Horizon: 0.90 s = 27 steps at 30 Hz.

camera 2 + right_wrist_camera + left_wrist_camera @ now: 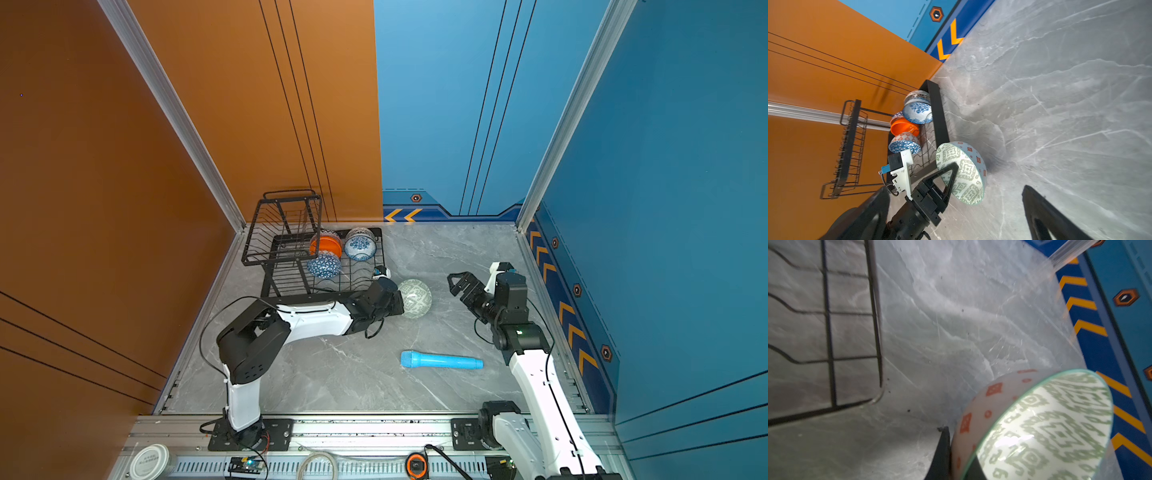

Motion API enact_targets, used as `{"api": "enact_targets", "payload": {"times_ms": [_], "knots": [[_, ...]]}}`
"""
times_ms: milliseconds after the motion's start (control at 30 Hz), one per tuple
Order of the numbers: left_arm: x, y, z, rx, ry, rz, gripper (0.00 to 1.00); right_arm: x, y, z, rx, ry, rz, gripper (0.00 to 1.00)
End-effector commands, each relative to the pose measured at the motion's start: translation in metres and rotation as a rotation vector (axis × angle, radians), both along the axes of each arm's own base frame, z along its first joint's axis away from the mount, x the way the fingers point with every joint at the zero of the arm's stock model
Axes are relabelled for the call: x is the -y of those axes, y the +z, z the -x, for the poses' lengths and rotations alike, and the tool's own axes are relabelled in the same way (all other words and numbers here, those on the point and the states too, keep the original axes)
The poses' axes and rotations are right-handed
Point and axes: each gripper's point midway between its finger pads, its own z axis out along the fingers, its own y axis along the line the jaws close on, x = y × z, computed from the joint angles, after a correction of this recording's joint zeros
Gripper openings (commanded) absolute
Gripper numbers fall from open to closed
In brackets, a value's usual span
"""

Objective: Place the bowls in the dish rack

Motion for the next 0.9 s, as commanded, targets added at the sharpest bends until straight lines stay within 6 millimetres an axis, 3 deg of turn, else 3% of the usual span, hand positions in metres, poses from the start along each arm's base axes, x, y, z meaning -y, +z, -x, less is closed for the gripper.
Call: {"api": "enact_targets", "payload": {"times_ms": [0,200,333,433,567,733,867], "knots": [[-0.013,0.1,-0.026,0.298,0.107,0.129,0.0,-0.016,0.056,-0.017,0.129,-0.018,-0.083,1.0],[-0.037,0.157,-0.025,0.53,0.232,0.148,0.0,-0.068,0.105,-0.033,0.203,0.076,-0.194,1.0],[-0.051,0.175,-0.021,0.66,0.31,0.174,0.0,-0.094,0.128,-0.044,0.238,0.107,-0.284,1.0],[-0.051,0.18,-0.023,0.691,0.319,0.153,0.0,-0.11,0.139,-0.048,0.253,0.129,-0.321,1.0],[-0.049,0.186,-0.023,0.727,0.321,0.148,0.0,-0.125,0.144,-0.049,0.263,0.137,-0.329,1.0],[-0.048,0.193,-0.021,0.773,0.322,0.153,0.0,-0.136,0.133,-0.061,0.245,0.128,-0.381,1.0],[-0.047,0.199,-0.015,0.817,0.316,0.162,0.0,-0.144,0.138,-0.07,0.27,0.14,-0.417,0.88]]}}
